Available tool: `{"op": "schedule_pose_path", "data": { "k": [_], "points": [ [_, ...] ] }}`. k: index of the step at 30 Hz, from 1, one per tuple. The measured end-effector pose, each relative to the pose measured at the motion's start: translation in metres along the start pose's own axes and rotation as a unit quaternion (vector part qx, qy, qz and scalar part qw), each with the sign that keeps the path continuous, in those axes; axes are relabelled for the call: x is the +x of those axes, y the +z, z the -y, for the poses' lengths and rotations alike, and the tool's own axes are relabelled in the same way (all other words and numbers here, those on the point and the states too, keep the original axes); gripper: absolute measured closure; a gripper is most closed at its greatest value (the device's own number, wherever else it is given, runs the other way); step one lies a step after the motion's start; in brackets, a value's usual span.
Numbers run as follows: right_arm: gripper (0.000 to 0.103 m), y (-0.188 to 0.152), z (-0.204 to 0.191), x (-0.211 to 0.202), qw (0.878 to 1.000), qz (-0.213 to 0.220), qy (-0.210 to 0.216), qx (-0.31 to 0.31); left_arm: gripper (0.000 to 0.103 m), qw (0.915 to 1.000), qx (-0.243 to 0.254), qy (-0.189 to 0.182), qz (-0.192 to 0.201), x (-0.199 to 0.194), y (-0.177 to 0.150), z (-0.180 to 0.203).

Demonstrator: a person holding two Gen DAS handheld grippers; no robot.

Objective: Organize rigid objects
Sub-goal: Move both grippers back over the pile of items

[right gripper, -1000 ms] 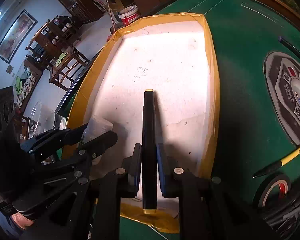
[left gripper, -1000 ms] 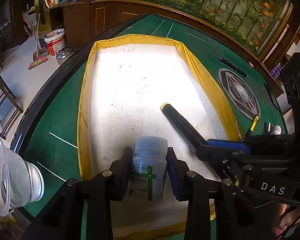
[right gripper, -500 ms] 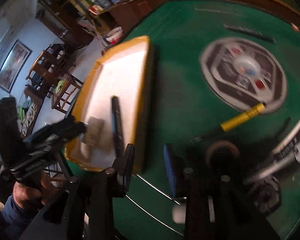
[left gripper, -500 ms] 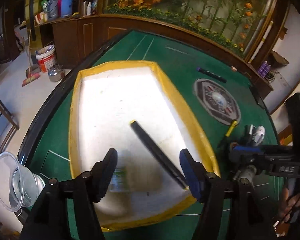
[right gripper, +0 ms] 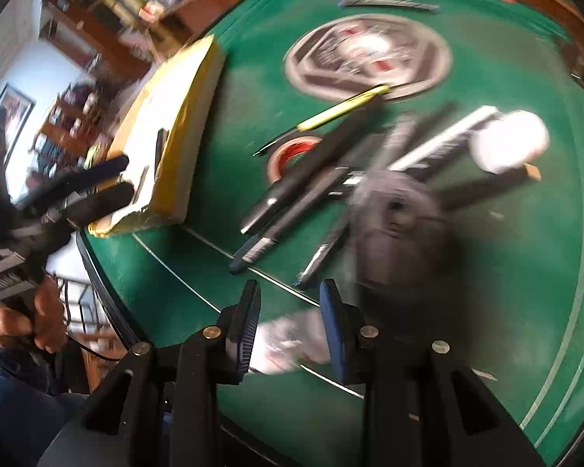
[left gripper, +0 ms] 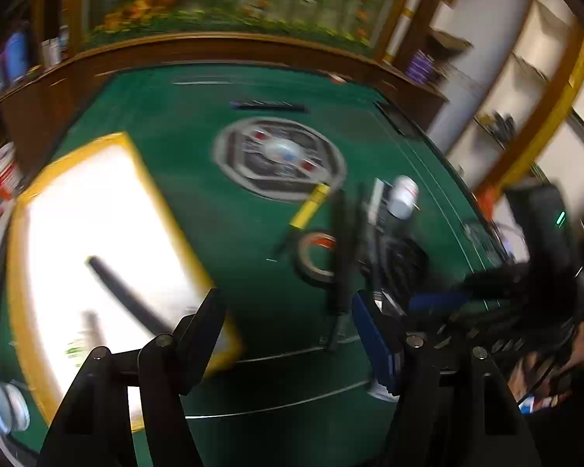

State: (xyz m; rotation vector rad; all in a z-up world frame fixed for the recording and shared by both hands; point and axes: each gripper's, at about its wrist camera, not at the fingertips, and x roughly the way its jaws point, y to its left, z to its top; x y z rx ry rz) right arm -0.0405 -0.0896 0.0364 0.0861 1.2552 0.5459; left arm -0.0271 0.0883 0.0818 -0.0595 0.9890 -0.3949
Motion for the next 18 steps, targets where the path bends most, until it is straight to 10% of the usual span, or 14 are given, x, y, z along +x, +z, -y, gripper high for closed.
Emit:
{"op": "schedule_pose_path", "data": {
  "k": [18],
  "points": [
    [0.066,-0.039,0.08,-0.064,0.994,0.05,-0.007,0.094,0.04,0.998,-0.04,0.0,-0.049,0.08,0.062,0.003]
  ]
}}
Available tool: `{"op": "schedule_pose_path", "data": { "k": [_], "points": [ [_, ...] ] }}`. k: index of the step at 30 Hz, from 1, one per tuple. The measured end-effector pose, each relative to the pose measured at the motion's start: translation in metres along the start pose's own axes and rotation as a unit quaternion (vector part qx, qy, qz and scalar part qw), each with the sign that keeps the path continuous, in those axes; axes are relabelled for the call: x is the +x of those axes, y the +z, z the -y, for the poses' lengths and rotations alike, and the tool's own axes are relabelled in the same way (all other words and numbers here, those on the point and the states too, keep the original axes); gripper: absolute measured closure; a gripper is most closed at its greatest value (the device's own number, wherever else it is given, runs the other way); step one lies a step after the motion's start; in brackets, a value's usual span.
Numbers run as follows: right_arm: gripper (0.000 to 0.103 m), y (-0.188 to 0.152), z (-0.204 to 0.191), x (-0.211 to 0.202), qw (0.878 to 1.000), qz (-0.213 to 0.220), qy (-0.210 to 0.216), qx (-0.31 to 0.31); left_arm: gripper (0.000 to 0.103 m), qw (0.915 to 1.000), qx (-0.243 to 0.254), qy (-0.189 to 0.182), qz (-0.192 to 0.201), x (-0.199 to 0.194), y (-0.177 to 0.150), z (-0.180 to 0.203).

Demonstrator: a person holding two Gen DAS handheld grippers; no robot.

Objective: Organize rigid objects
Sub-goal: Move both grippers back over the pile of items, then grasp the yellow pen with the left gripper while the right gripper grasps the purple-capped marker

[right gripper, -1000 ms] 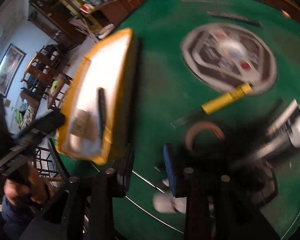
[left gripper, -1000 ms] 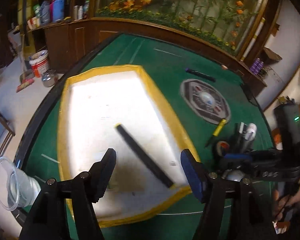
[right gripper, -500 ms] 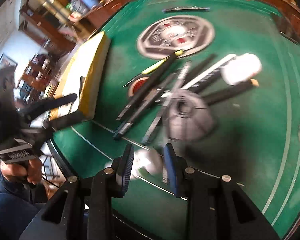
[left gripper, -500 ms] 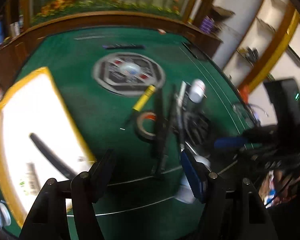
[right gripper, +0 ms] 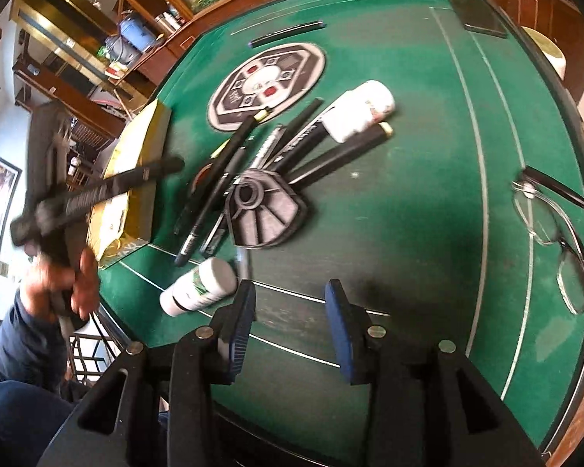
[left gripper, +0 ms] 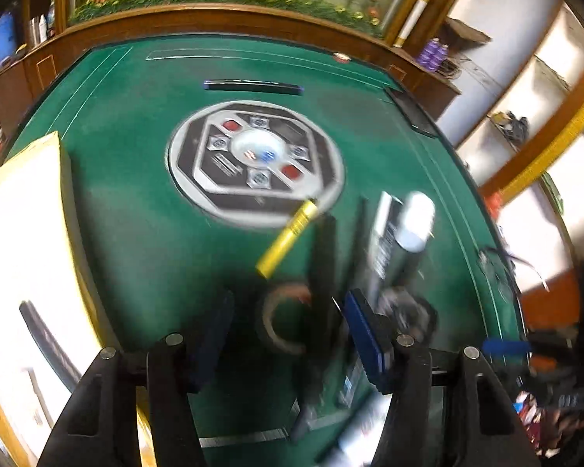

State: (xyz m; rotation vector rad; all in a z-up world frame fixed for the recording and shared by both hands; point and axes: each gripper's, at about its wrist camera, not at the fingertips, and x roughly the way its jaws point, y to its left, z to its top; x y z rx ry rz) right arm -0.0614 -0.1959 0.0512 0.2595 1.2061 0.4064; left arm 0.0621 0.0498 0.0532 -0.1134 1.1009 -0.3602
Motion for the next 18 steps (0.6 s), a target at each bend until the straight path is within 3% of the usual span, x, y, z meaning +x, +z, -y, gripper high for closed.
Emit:
{"op": "schedule_pose_path", "data": {
  "k": [5,9,12,13,14,15,18],
  "points": [
    [0.066,0.0,0.013,-0.003,1.0,0.0,0.002,0.003,0.04,0.9949,0.07,0.063,-0.035,0.037,0.027,0.006],
    [0.066,0.003,0.022,-0.006,1.0,-0.001,0.001,0.001,0.041,0.9906,0.097,0.07,-0.067,0.061,0.033,0.011],
    [0.066,0.005,0.031,-0.008,1.0,-0.001,-0.001,0.0,0.059,0.9863,0.123,0.091,-0.062,0.07,0.033,0.019],
    [0.066,0.007,0.032,-0.008,1.0,-0.001,-0.002,-0.002,0.069,0.9868,0.123,0.088,-0.057,0.069,0.034,0.02],
    [0.066,0.009,0.033,-0.009,1.0,-0.002,-0.003,-0.005,0.089,0.987,0.121,0.092,-0.053,0.068,0.035,0.02],
    [0.066,0.012,0.033,-0.009,1.0,-0.003,-0.004,-0.01,0.094,0.988,0.111,0.095,-0.05,0.067,0.035,0.018],
    [0.066,0.028,0.03,-0.012,0.999,-0.003,-0.006,-0.032,0.095,0.9917,0.071,0.099,-0.042,0.061,0.033,0.007]
  ]
}}
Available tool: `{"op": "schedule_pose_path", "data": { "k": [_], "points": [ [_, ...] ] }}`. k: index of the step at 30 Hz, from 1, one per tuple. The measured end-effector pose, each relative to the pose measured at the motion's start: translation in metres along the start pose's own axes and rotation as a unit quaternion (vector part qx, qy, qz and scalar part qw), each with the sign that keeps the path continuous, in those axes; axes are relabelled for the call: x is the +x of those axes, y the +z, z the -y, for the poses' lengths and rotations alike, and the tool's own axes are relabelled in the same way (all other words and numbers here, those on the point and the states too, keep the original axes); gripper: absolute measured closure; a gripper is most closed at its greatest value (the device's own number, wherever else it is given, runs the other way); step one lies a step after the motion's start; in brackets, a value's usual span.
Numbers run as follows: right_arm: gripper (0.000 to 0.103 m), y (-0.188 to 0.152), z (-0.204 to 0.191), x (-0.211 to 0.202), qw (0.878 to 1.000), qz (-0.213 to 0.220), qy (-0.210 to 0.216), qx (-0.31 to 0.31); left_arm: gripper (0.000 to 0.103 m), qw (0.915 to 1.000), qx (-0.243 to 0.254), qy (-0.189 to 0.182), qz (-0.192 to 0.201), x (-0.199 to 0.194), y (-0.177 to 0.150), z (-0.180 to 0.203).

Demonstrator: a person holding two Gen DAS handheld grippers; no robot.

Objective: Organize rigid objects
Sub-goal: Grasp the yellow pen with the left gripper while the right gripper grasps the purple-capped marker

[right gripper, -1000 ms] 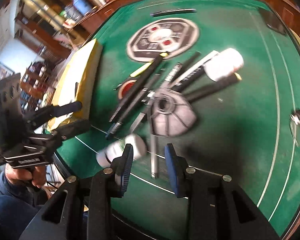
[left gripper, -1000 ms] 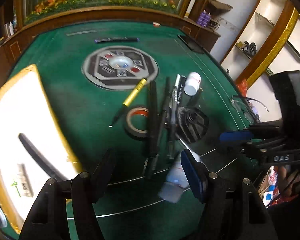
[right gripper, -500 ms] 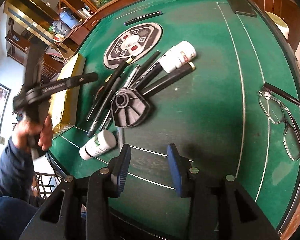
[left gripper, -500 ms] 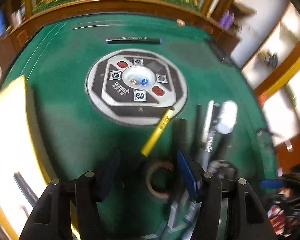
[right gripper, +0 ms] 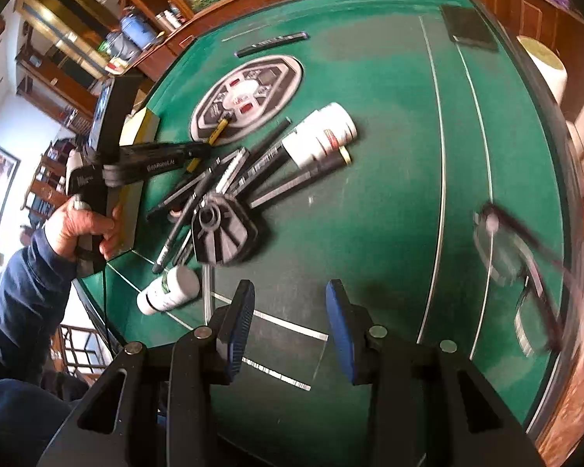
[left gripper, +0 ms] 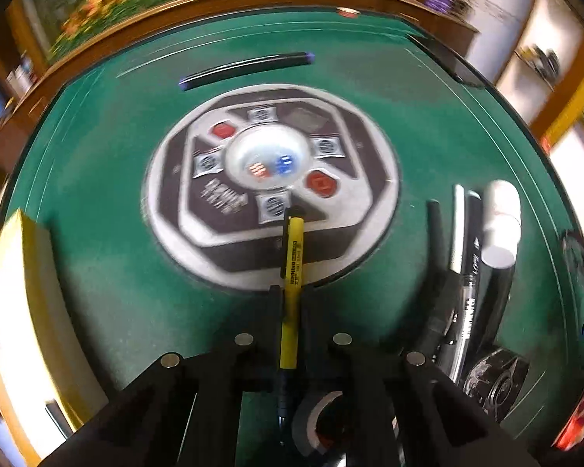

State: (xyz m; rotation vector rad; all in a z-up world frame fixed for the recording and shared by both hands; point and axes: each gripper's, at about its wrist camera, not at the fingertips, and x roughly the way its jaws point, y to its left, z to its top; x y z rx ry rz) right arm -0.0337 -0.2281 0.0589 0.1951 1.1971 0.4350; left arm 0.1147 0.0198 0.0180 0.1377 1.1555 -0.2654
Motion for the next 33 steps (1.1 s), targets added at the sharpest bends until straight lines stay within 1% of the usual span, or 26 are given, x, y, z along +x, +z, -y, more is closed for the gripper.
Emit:
{"op": "schedule_pose_path", "data": {
  "k": [3,6,8,10,12,14,16,18,20,21,24,27,30,32,33],
  "points": [
    [0.066,0.032,-0.011,-0.008,0.999,0.01,-0.005,-0.047,0.095,0.9981,-0.058,-0.021,-0.003,-0.004,-0.008,-0.015],
    [0.066,0.085,-0.027,-0.015,0.994,0.031,-0.011,-0.101,0.095,0.9955,-0.093,-0.015,-0.003,-0.007,-0.017,-0.025],
    [0.066,0.125,-0.042,-0.011,0.987,0.041,-0.019,-0.153,0.095,0.9941,-0.107,-0.018,0.0,-0.01,-0.022,-0.029],
    [0.066,0.168,-0.054,0.008,0.979,0.036,-0.033,-0.2,0.095,0.9936,-0.112,-0.012,0.002,-0.011,-0.025,-0.03],
    [0.066,0.208,-0.065,0.037,0.97,0.024,-0.027,-0.239,0.095,0.9925,-0.121,-0.015,0.004,-0.01,-0.027,-0.032],
    [0.066,0.239,-0.073,0.066,0.961,0.023,-0.046,-0.272,0.095,0.9918,-0.127,-0.015,0.003,-0.009,-0.026,-0.031],
    [0.066,0.267,-0.076,0.096,0.954,0.02,-0.062,-0.292,0.095,0.9915,-0.129,-0.014,0.002,-0.009,-0.027,-0.03],
    [0.066,0.291,-0.075,0.123,0.951,0.012,-0.071,-0.3,0.095,0.9907,-0.135,-0.013,0.002,-0.009,-0.027,-0.031],
    [0.066,0.307,-0.073,0.148,0.948,0.002,-0.083,-0.306,0.095,0.99,-0.141,-0.013,0.002,-0.01,-0.027,-0.031],
    [0.066,0.314,-0.073,0.159,0.947,-0.005,-0.076,-0.313,0.095,0.9894,-0.145,-0.013,0.002,-0.01,-0.027,-0.031],
    [0.066,0.323,-0.081,0.176,0.937,-0.009,-0.09,-0.338,0.095,0.9895,-0.144,-0.01,0.001,-0.012,-0.029,-0.032],
    [0.066,0.332,-0.087,0.193,0.929,-0.027,-0.091,-0.357,0.095,0.9896,-0.143,-0.01,-0.001,-0.011,-0.028,-0.031],
    [0.066,0.337,-0.089,0.203,0.926,-0.037,-0.091,-0.364,0.095,0.9891,-0.147,-0.013,0.0,-0.012,-0.028,-0.032],
    [0.066,0.335,-0.086,0.21,0.93,-0.052,-0.087,-0.354,0.095,0.9891,-0.147,-0.012,0.002,-0.012,-0.029,-0.032],
    [0.073,0.334,-0.085,0.212,0.931,-0.059,-0.086,-0.35,0.095,0.989,-0.148,-0.01,0.003,-0.012,-0.029,-0.031]
  ]
}}
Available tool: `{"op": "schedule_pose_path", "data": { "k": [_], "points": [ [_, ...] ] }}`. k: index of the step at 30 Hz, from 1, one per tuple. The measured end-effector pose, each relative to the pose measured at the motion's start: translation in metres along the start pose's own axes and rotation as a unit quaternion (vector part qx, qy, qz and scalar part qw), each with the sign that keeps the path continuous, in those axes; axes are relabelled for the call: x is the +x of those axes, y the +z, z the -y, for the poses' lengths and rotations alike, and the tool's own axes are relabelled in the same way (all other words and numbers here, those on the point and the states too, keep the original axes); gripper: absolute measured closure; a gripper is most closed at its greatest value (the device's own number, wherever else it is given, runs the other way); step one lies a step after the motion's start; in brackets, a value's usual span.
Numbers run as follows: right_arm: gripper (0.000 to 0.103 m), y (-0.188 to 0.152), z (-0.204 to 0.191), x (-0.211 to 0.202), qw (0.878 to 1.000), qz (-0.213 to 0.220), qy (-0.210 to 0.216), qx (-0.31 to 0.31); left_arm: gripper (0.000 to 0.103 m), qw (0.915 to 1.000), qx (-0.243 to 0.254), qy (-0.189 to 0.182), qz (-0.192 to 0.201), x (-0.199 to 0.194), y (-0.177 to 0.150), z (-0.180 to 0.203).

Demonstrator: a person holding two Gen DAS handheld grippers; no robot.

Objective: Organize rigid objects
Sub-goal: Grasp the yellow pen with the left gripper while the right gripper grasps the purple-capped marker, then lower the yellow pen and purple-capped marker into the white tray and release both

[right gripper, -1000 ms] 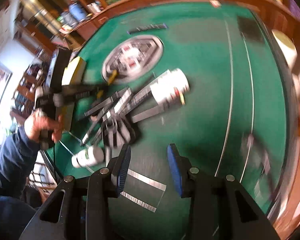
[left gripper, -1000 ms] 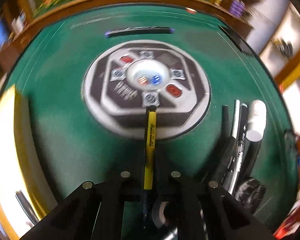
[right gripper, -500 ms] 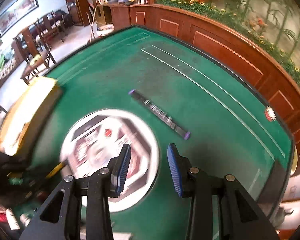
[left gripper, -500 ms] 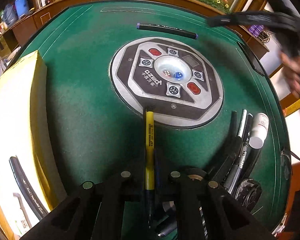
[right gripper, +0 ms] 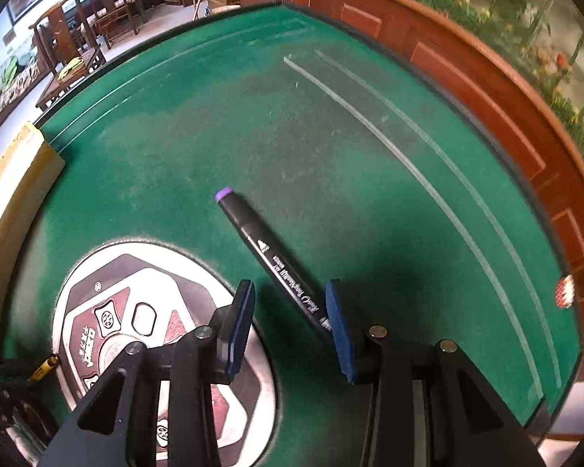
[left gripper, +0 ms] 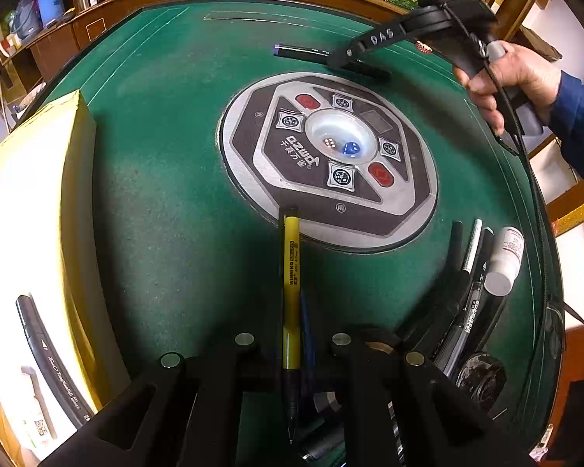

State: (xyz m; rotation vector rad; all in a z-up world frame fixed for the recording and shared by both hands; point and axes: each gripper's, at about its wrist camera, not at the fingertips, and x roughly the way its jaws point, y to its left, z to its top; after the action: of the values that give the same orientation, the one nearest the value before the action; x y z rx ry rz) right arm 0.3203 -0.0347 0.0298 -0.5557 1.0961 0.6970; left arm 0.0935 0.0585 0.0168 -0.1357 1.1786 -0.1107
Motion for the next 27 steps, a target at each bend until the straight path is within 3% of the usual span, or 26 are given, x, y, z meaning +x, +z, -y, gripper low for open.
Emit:
{"op": "schedule_pose_path", "data": {
  "k": [3,5,10,16,22,27],
  "points": [
    [0.089,-0.012,-0.001,0.002,1.0,-0.012,-0.008,0.026,0.095,1.0,0.001,0.001,0.005,0.001,-0.001,0.0],
    [0.089,-0.023,-0.003,-0.002,0.998,-0.015,-0.03,0.06,0.095,1.0,-0.003,-0.003,0.008,0.002,0.0,-0.002],
    [0.089,-0.074,0.004,-0.04,0.978,0.026,0.038,0.204,0.095,0.9989,-0.029,-0.034,0.013,0.002,0.002,-0.01],
    [0.089,-0.141,-0.029,-0.111,0.956,0.099,0.105,0.257,0.095,0.9977,-0.038,-0.051,0.023,-0.005,0.001,-0.014],
    [0.089,-0.194,-0.079,-0.132,0.939,0.101,0.153,0.292,0.095,0.9963,-0.032,-0.064,0.047,-0.034,-0.002,-0.012],
    [0.089,-0.211,-0.124,-0.155,0.931,0.114,0.188,0.292,0.095,0.994,-0.032,-0.077,0.071,-0.069,-0.016,-0.016]
  ]
}}
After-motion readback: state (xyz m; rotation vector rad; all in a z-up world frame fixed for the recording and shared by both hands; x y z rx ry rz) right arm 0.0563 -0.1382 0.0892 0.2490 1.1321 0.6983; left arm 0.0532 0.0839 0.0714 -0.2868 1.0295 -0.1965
